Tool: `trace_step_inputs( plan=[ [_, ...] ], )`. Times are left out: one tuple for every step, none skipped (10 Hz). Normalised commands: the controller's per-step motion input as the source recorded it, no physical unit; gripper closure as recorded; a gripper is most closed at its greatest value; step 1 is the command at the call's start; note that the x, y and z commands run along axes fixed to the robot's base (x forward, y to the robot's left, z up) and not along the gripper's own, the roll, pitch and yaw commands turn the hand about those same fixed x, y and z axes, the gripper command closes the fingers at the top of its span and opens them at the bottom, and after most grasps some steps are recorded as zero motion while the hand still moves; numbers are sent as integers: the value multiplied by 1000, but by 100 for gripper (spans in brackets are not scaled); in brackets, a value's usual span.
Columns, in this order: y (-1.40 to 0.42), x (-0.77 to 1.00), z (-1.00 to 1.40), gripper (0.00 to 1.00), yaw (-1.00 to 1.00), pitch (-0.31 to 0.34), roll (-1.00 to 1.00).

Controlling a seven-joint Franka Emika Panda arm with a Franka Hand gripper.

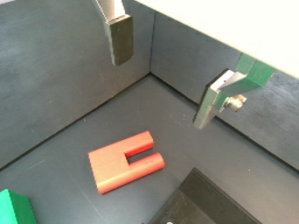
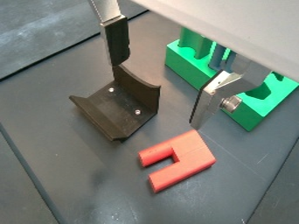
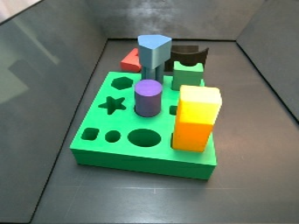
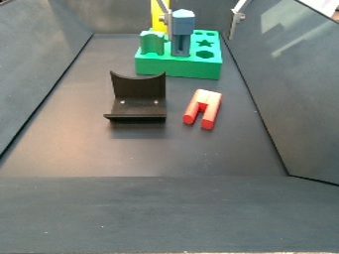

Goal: Pick up the square-circle object. Move up. Place the square-circle object on the fixture. Regrasp the square-circle object. Move to above the board. Insert the square-circle object.
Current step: Pick up the square-circle object.

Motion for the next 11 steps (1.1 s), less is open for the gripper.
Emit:
trace_step_inputs(
  plan=[
    [0, -129, -111, 0, 134, -116, -91],
    [0, -20, 0, 0, 0, 0, 0],
    [-31, -11, -86, 0, -129, 1, 77],
    [-60, 414, -346, 0, -526, 60, 136],
    [-131, 406, -411, 0, -574, 16, 124],
    [-140, 331, -334, 0, -417, 70, 73],
    [-131, 171, -160, 0, -14, 0, 0],
    [0, -89, -40, 0, 0, 17, 40],
    [-29, -391, -349, 0, -151, 7, 110],
    [-137, -437, -469, 0, -114, 0, 100],
    [-146, -414, -429, 0, -114, 0, 120]
  ],
)
